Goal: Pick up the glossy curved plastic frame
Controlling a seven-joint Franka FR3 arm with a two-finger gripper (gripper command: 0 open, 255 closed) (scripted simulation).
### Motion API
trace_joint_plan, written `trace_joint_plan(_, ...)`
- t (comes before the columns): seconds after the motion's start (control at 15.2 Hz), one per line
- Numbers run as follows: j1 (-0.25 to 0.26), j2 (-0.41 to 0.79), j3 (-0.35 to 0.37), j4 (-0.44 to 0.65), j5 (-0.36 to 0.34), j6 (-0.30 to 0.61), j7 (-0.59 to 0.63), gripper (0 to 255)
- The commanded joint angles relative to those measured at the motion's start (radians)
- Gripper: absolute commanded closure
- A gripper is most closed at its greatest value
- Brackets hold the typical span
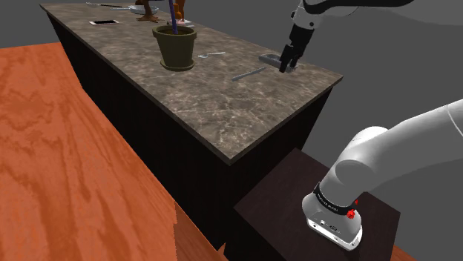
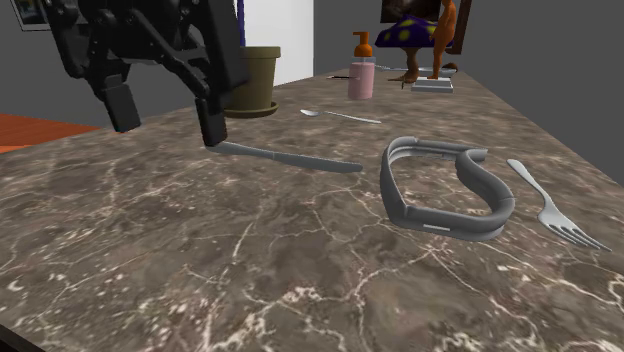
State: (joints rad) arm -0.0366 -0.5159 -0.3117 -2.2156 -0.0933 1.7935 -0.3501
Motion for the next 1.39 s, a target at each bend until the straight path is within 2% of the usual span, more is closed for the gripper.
trace_joint_plan(0.0,0.003,0.06,-0.04,0.04,-0.008,0.02,-0.07,0)
trace_joint_plan(0.4,0.012,0.263,-0.154,0.201,0.013,0.056,-0.278,0)
trace_joint_plan(0.79,-0.004,0.508,-0.245,0.418,0.106,0.061,-0.501,0)
trace_joint_plan(1.06,-0.055,0.692,-0.273,0.602,0.198,0.035,-0.645,0)
trace_joint_plan(1.32,-0.144,0.887,-0.267,0.833,0.29,-0.022,-0.764,0)
